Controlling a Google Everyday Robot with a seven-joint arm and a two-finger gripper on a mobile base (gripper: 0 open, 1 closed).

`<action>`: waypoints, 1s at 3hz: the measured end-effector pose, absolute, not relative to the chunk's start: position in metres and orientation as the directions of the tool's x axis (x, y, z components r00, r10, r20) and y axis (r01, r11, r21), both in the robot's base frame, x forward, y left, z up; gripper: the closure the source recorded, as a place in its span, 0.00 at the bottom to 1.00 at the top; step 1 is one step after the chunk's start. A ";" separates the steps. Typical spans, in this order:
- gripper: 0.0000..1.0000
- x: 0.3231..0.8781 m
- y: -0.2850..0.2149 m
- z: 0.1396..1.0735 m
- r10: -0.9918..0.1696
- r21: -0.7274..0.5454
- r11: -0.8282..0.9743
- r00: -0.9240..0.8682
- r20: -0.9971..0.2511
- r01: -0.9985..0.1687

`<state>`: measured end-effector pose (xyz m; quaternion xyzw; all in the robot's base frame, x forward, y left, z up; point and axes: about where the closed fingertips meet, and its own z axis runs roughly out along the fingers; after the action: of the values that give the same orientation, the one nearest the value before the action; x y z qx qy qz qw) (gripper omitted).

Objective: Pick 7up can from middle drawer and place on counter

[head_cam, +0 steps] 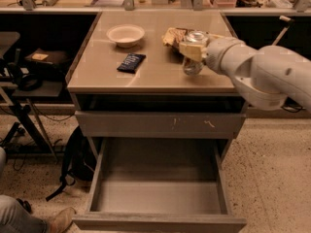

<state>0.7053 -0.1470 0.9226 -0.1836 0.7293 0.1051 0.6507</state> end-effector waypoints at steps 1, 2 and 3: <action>1.00 0.745 -0.113 0.889 -0.100 -0.035 0.901 -0.129 -0.987 -0.433; 1.00 0.749 -0.099 0.886 -0.104 -0.035 0.893 -0.130 -0.986 -0.449; 0.82 0.749 -0.099 0.886 -0.104 -0.035 0.893 -0.130 -0.986 -0.449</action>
Offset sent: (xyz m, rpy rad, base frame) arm 0.0359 0.0308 -0.0302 0.0308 0.0420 0.0249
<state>0.7489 -0.0994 0.8859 -0.1871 0.7393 0.1363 0.6323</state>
